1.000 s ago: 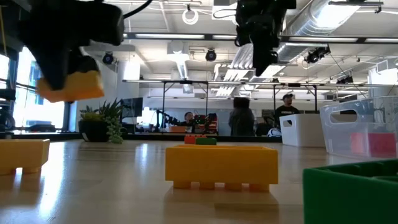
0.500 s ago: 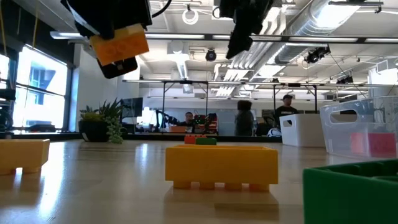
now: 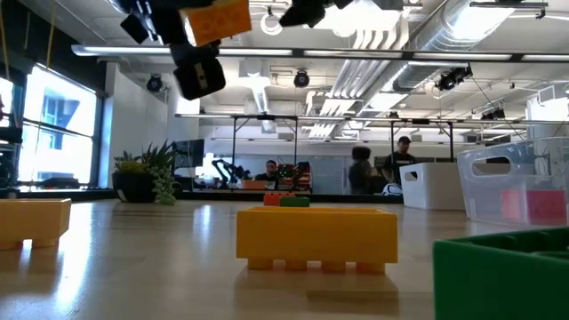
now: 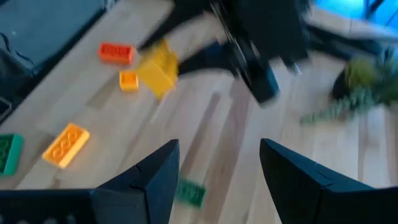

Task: Sort & place blocks by color
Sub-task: Put the yellow game piece into the bottom white bin

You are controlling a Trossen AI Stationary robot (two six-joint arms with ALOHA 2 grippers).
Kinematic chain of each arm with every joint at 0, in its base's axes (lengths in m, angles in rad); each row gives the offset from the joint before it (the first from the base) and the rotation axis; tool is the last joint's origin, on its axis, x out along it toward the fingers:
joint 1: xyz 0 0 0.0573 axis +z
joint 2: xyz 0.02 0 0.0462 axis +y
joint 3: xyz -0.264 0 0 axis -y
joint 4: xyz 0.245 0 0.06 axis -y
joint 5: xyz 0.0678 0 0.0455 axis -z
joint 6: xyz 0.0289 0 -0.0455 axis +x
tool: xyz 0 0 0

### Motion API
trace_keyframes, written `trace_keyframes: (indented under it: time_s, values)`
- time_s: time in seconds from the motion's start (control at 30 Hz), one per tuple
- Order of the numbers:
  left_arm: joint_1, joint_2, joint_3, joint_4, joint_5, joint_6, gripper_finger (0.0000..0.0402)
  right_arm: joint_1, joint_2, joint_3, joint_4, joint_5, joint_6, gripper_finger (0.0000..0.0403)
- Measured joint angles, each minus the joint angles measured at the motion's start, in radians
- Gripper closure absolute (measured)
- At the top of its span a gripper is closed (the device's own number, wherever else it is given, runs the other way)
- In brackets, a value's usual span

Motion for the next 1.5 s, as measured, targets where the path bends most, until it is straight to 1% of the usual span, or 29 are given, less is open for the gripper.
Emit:
trace_keyframes:
  time_s: [0.23, 0.37, 0.5, 0.63, 0.93, 1.1, 1.17, 1.27, 1.37, 1.5]
  values:
    - [0.089, 0.0, 0.0, 0.138, 0.152, -0.078, 0.0285, 0.038, 0.0, 0.0, 0.141, 0.0, 0.005, 0.0192]
    - [0.124, 0.0, 0.0, 0.259, 0.211, -0.151, 0.0284, 0.043, 0.0, 0.0, 0.187, -0.032, 0.013, 0.0192]
    - [0.149, 0.0, 0.0, 0.38, 0.234, -0.216, 0.0284, 0.043, 0.0, 0.0, 0.209, -0.051, 0.037, 0.0192]
    - [0.167, 0.0, 0.0, 0.446, 0.243, -0.25, 0.0284, 0.043, 0.0, 0.0, 0.225, -0.053, 0.047, 0.0192]
    - [0.176, 0.001, 0.0, 0.529, 0.239, -0.259, 0.0284, 0.043, 0.0, 0.0, 0.295, -0.052, 0.048, 0.0192]
    - [0.176, 0.001, 0.0, 0.545, 0.235, -0.257, 0.0284, 0.043, 0.013, 0.0, 0.309, -0.052, 0.049, 0.0194]
    - [0.176, 0.001, 0.0, 0.544, 0.228, -0.257, 0.0284, 0.043, 0.02, 0.0, 0.311, -0.052, 0.049, 0.0201]
    - [0.176, 0.001, 0.0, 0.544, 0.22, -0.256, 0.0284, 0.043, 0.028, 0.0, 0.321, -0.052, 0.049, 0.0224]
    - [0.176, 0.001, 0.0, 0.544, 0.221, -0.238, 0.0284, 0.043, 0.028, 0.0, 0.325, -0.054, 0.049, 0.0258]
    - [0.177, 0.001, 0.0, 0.542, 0.228, -0.229, 0.0283, 0.045, 0.028, 0.0, 0.319, -0.065, 0.067, 0.0317]
